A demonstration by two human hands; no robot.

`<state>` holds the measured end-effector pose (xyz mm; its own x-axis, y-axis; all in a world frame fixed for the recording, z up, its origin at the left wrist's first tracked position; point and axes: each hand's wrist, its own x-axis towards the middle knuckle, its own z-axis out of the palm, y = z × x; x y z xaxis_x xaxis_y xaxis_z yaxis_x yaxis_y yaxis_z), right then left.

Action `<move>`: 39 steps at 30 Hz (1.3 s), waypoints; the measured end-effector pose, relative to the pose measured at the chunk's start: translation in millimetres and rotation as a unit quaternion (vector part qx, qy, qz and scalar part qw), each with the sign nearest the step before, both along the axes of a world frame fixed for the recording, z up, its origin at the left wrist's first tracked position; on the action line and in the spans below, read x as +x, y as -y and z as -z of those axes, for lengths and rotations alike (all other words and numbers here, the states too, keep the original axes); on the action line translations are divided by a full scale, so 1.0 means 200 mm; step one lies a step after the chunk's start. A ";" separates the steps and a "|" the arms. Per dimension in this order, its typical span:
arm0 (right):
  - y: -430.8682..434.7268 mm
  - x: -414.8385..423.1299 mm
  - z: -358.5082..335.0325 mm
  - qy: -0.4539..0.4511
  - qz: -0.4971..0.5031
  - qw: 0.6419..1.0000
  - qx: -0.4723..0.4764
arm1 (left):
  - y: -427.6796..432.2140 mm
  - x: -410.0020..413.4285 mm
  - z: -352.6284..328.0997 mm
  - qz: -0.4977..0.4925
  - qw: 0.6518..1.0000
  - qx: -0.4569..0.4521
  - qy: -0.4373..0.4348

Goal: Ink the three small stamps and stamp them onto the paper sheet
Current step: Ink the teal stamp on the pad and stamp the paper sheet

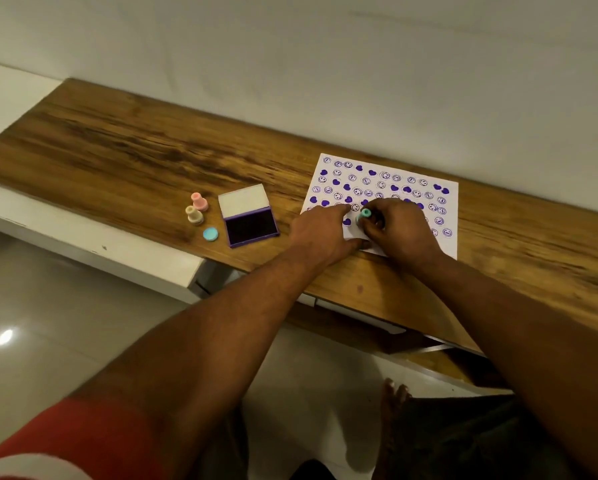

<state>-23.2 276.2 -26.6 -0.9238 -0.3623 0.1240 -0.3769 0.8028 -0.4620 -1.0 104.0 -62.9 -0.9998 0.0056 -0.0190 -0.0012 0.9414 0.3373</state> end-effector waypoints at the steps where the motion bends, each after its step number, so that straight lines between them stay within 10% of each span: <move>1: 0.01 -0.01 -0.03 -0.014 0.000 1.000 -0.008 | 0.00 0.00 0.00 0.000 1.000 0.000 0.006; 7: 0.06 -0.07 -0.22 -0.137 0.031 0.982 -0.124 | -0.01 -0.02 0.00 -0.011 0.999 0.001 0.037; 12: 0.04 0.06 0.08 0.020 0.021 1.000 0.005 | 0.01 -0.01 0.02 -0.019 0.999 0.034 -0.004; 33: 0.03 0.02 0.06 0.037 0.064 0.997 -0.025 | -0.01 0.02 0.03 -0.011 0.999 0.033 0.018; 35: 0.01 -0.05 0.00 0.088 0.149 0.962 -0.211 | -0.01 0.01 0.03 -0.010 0.999 0.024 0.024; 39: -0.12 -0.18 -0.13 0.164 0.309 0.748 -0.564 | 0.00 0.00 0.04 -0.015 0.999 0.028 0.026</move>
<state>-59.4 301.1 -1.4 -0.9191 0.3113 -0.2417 0.1880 -0.1926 -0.9631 -0.1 103.7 -71.2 -0.9972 -0.0215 -0.0716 -0.0477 0.9202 0.3885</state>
